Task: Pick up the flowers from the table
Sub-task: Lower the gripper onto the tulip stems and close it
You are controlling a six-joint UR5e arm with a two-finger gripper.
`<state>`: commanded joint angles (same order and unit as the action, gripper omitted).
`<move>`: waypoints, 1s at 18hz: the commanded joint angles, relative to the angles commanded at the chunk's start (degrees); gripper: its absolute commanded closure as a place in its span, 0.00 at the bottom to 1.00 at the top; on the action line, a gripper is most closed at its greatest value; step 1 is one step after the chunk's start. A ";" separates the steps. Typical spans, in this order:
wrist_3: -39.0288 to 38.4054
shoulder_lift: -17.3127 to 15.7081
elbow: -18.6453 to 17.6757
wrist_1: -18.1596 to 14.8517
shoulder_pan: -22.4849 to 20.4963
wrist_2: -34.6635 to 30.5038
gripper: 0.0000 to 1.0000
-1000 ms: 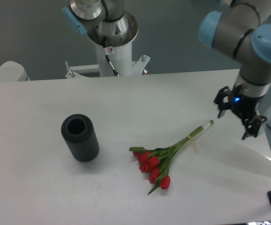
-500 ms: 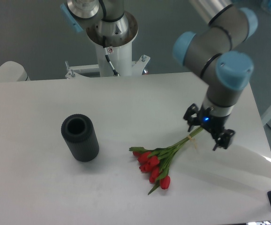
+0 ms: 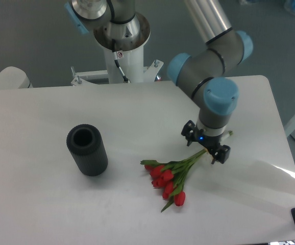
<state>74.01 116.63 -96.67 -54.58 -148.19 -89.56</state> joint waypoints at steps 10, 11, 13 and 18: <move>-0.18 2.55 -0.88 3.78 2.29 -0.09 0.00; -0.27 2.81 -0.88 3.87 2.37 -0.09 0.00; -0.35 3.43 -1.23 5.00 3.08 -0.09 0.00; -0.88 4.31 -1.15 6.24 3.25 -0.09 0.00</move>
<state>73.13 120.94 -97.82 -48.34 -144.93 -89.65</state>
